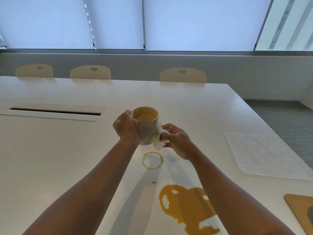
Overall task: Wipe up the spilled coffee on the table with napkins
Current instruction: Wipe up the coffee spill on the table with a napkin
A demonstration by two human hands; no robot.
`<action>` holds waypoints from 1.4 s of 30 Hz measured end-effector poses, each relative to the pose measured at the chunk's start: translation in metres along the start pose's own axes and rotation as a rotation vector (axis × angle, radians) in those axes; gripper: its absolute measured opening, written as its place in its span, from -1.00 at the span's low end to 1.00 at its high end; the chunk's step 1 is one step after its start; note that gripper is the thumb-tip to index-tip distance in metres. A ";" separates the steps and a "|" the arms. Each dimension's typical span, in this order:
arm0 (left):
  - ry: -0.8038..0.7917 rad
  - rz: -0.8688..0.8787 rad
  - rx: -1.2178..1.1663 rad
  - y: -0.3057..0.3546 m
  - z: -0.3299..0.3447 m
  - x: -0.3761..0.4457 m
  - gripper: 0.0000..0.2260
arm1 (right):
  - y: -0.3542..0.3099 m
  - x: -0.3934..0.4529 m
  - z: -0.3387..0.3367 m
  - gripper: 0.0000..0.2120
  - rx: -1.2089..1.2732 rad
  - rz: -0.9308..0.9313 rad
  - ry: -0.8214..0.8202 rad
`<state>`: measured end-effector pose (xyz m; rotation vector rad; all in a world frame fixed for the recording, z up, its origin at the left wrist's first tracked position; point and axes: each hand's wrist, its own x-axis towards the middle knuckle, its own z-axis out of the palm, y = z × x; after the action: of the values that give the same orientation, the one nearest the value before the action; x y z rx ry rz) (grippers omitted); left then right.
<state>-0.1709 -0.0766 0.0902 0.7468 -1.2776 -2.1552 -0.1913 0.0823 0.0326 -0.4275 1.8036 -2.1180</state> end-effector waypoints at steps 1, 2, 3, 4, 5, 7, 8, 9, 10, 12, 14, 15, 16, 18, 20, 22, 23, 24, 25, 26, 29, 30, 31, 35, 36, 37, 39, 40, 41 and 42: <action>0.005 -0.004 -0.004 -0.001 -0.001 0.001 -0.85 | 0.000 -0.002 0.000 -0.89 -0.023 0.002 -0.027; 0.009 -0.006 -0.006 -0.001 -0.002 0.002 -0.83 | 0.000 -0.003 0.000 -0.88 -0.056 0.009 -0.055; 0.013 -0.006 -0.004 -0.002 -0.002 0.003 -0.81 | 0.000 -0.004 -0.001 -0.87 -0.105 0.020 -0.086; 0.016 -0.009 -0.002 -0.002 -0.003 0.004 -0.80 | -0.001 -0.004 -0.001 -0.85 -0.175 0.034 -0.114; 0.019 -0.012 -0.002 -0.002 -0.004 0.004 -0.79 | -0.001 -0.004 -0.001 -0.83 -0.266 0.052 -0.128; 0.023 -0.014 -0.003 -0.004 -0.006 0.005 -0.77 | 0.001 -0.002 0.000 -0.81 -0.464 0.087 -0.097; 0.027 -0.014 -0.003 -0.004 -0.007 0.006 -0.76 | 0.003 -0.001 0.000 -0.82 -0.557 0.095 -0.057; 0.031 -0.015 -0.002 -0.005 -0.008 0.006 -0.76 | 0.006 0.001 0.001 -0.84 -0.650 0.094 -0.010; 0.036 -0.016 -0.002 -0.005 -0.009 0.007 -0.77 | 0.010 0.003 0.000 -0.85 -0.747 0.087 0.034; 0.041 -0.015 -0.005 -0.006 -0.011 0.008 -0.79 | 0.021 0.004 -0.001 -0.83 -0.965 0.073 0.078; 0.041 -0.015 -0.005 -0.006 -0.012 0.009 -0.80 | 0.032 0.004 -0.002 -0.77 -1.167 0.064 0.090; 0.039 -0.016 -0.004 -0.006 -0.012 0.009 -0.80 | 0.038 0.003 -0.001 -0.76 -1.220 0.049 0.105; 0.038 -0.017 -0.004 -0.005 -0.013 0.009 -0.80 | 0.043 0.003 0.002 -0.75 -1.237 0.033 0.131; 0.034 -0.016 -0.005 -0.004 -0.013 0.010 -0.81 | 0.052 0.004 0.009 -0.77 -1.232 0.021 0.188; 0.033 -0.011 0.005 -0.002 -0.014 0.011 -0.84 | 0.057 0.007 0.016 -0.80 -1.210 0.023 0.223; 0.033 -0.003 0.004 0.000 -0.013 0.013 -0.87 | 0.060 0.009 0.024 -0.76 -1.153 0.027 0.187; 0.036 0.000 -0.001 0.000 -0.013 0.013 -0.89 | 0.060 0.009 0.028 -0.72 -1.116 0.030 0.141; 0.041 0.002 -0.007 0.001 -0.013 0.014 -0.90 | 0.060 0.009 0.033 -0.69 -1.082 0.031 0.090; 0.045 0.003 -0.011 0.001 -0.014 0.014 -0.90 | 0.061 0.009 0.037 -0.66 -1.057 0.028 0.038; 0.047 0.004 -0.011 0.001 -0.014 0.015 -0.88 | 0.061 0.008 0.041 -0.65 -1.045 0.018 -0.016; 0.051 0.005 -0.001 0.001 -0.016 0.016 -0.85 | 0.058 0.004 0.044 -0.64 -1.033 0.001 -0.228; 0.052 0.004 0.003 0.000 -0.016 0.017 -0.87 | 0.055 0.002 0.042 -0.64 -1.036 0.001 -0.306; 0.054 0.003 0.009 0.000 -0.017 0.017 -0.90 | 0.051 0.001 0.039 -0.63 -1.049 0.004 -0.378; 0.069 0.008 0.012 -0.001 -0.018 0.017 -0.96 | 0.033 0.003 0.020 -0.64 -1.170 0.061 -0.511; 0.069 0.013 0.014 -0.001 -0.019 0.017 -0.98 | 0.031 0.004 0.015 -0.65 -1.166 0.079 -0.485; 0.069 0.017 0.016 -0.001 -0.019 0.017 -0.99 | 0.030 0.007 0.010 -0.66 -1.153 0.094 -0.434; 0.071 0.027 0.016 0.001 -0.019 0.017 -0.98 | 0.030 0.011 -0.001 -0.68 -1.152 0.086 -0.265; 0.072 0.029 0.017 0.001 -0.019 0.017 -0.98 | 0.033 0.013 -0.007 -0.69 -1.168 0.063 -0.160; 0.074 0.029 0.015 0.001 -0.019 0.017 -0.98 | 0.036 0.015 -0.012 -0.70 -1.178 0.039 -0.050; 0.075 0.027 0.011 0.002 -0.020 0.017 -0.98 | 0.041 0.016 -0.014 -0.71 -1.172 0.023 0.058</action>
<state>-0.1691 -0.1004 0.0806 0.8033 -1.2544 -2.0806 -0.2100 0.0820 -0.0096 -0.5737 2.8838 -0.8290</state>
